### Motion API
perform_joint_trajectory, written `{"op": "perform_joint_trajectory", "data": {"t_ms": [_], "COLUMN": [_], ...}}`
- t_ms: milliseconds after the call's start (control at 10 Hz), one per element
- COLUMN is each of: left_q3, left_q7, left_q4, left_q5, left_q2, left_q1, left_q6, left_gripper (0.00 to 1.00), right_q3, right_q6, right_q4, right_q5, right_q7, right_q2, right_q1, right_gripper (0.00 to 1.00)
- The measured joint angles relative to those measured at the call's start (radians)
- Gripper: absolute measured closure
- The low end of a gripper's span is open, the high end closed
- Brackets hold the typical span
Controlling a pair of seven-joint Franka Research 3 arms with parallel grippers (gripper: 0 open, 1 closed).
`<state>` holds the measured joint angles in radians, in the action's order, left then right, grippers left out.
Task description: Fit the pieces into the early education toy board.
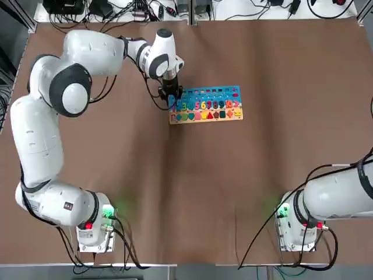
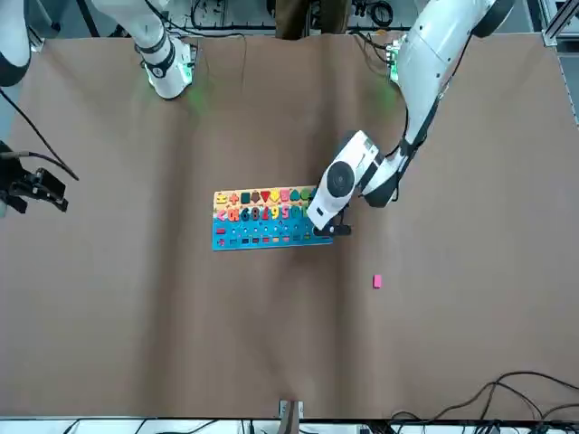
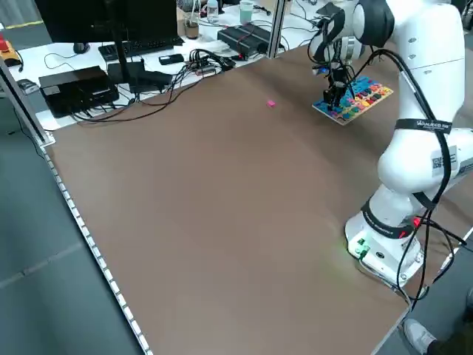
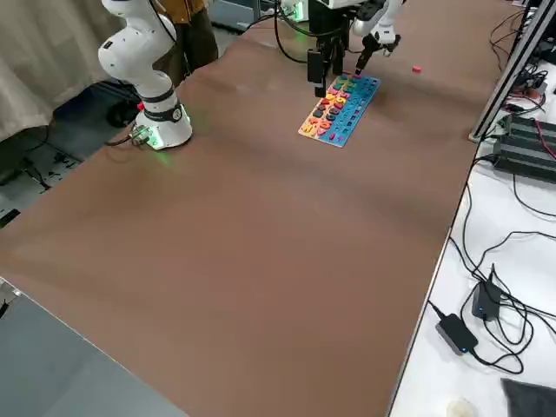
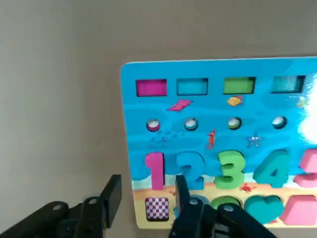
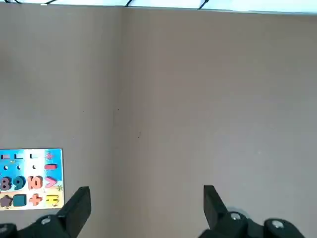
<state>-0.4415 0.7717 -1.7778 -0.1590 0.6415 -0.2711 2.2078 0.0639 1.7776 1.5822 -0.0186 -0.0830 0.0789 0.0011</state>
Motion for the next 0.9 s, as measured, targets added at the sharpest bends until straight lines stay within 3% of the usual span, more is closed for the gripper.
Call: {"op": "perform_joint_trajectory", "data": {"t_ms": [500, 900], "left_q3": [0.007, 0.018], "left_q7": [-0.012, -0.218], "left_q4": [0.022, 0.233], "left_q5": [-0.001, -0.001], "left_q2": [-0.054, -0.063], "left_q1": [0.042, 0.263], "left_q6": [-0.018, -0.058], "left_gripper": [0.48, 0.48], "right_q3": [-0.002, -0.016], "right_q6": [-0.011, -0.02], "right_q4": [0.0, 0.003], "right_q5": [0.0, 0.001], "right_q7": [-0.002, -0.006], "right_q2": [0.0, 0.0], "right_q1": [-0.014, -0.005], "right_gripper": [0.0, 0.0]}}
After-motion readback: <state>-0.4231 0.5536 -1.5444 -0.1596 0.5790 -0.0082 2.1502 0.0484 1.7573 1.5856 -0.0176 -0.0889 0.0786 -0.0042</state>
